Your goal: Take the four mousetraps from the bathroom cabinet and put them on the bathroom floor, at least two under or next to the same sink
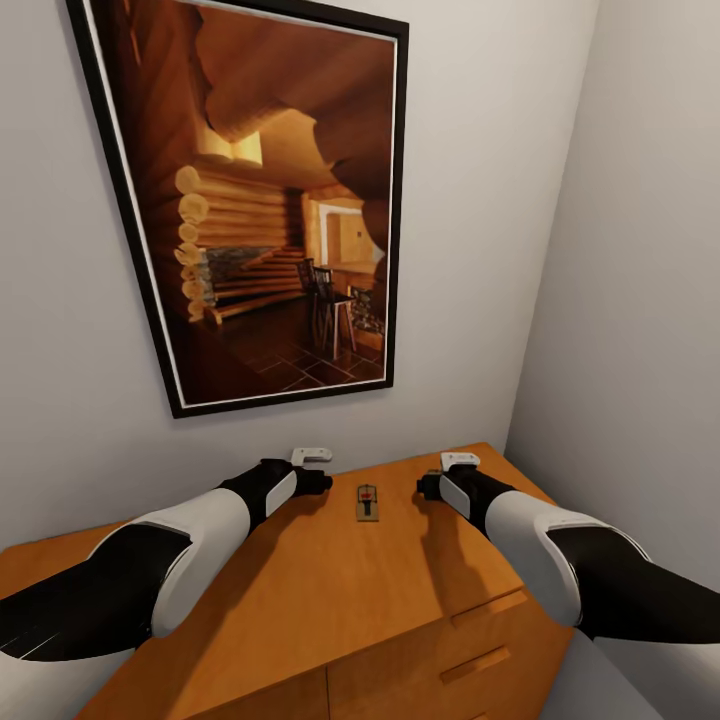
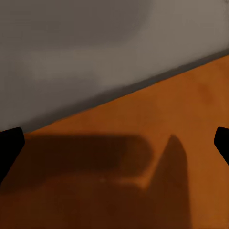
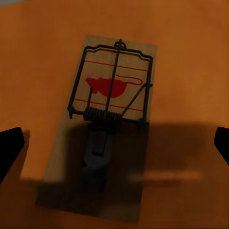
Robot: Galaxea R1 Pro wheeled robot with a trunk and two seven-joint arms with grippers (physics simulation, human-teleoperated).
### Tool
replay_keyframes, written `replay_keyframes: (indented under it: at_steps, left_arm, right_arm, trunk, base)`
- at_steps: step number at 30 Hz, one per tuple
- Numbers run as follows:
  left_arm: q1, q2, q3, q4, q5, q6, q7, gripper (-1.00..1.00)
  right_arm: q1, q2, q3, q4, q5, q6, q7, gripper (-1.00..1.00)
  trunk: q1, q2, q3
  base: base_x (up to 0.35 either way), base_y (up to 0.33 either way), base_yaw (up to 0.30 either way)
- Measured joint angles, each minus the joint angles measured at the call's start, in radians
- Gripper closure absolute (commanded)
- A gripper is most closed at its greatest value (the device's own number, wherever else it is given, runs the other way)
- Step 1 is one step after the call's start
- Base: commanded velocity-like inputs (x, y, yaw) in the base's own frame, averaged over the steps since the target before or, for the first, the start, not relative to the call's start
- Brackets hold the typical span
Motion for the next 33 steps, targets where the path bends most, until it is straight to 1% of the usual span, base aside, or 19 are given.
replay_keyframes:
  at_steps: [33]
  left_arm:
    - [0.0, -0.001, -0.001, 0.0, -0.002, 0.001, 0.001, -1.0]
  right_arm:
    - [0.002, 0.0, 0.0, 0.0, 0.003, 0.012, 0.0, -1.0]
  trunk:
    - [0.0, 0.0, 0.0]
  base:
    - [0.003, 0.0, 0.0]
